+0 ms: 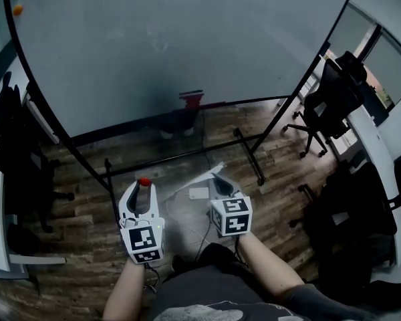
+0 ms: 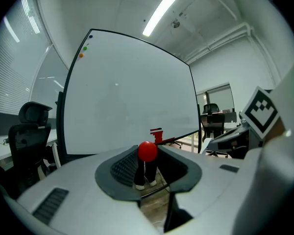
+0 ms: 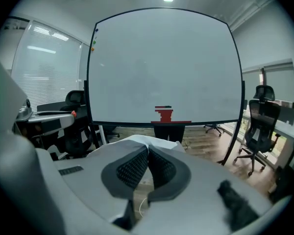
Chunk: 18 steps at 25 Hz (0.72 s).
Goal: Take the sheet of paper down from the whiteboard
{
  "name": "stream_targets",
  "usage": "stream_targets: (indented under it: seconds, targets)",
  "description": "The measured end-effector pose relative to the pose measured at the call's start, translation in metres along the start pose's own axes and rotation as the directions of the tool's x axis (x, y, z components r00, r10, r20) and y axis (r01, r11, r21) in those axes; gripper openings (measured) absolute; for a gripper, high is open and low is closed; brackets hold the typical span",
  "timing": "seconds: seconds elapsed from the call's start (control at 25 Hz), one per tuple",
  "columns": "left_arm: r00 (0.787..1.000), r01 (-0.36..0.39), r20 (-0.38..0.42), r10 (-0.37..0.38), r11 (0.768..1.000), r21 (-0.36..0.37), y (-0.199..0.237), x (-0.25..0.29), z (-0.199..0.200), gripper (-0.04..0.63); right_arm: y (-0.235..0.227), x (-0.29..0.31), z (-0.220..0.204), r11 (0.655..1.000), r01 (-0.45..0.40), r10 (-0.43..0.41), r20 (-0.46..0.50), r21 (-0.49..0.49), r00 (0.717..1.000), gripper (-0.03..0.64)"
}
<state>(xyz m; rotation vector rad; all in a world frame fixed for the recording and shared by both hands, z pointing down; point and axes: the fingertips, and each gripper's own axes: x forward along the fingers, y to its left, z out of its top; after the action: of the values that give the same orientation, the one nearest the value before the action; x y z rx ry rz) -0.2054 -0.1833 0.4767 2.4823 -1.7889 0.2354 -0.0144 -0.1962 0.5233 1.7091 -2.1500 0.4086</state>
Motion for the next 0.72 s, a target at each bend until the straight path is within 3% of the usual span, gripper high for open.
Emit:
stream_targets:
  seconds: [0.44,0.72]
  targets:
    - [0.998,-0.04,-0.047,0.04,0.999,-0.009,-0.033,-0.032,-0.013,0.124,-0.014,-0.033,-0.023,0.999,-0.035,0.034,0.003,0.001,0.999,0.021]
    - [0.996,-0.044,-0.083,0.044,0.999,-0.004,-0.087,-0.053,-0.015,0.124,-0.043,-0.072,-0.03,0.998,-0.056,0.056,0.035,0.019,0.998,0.021]
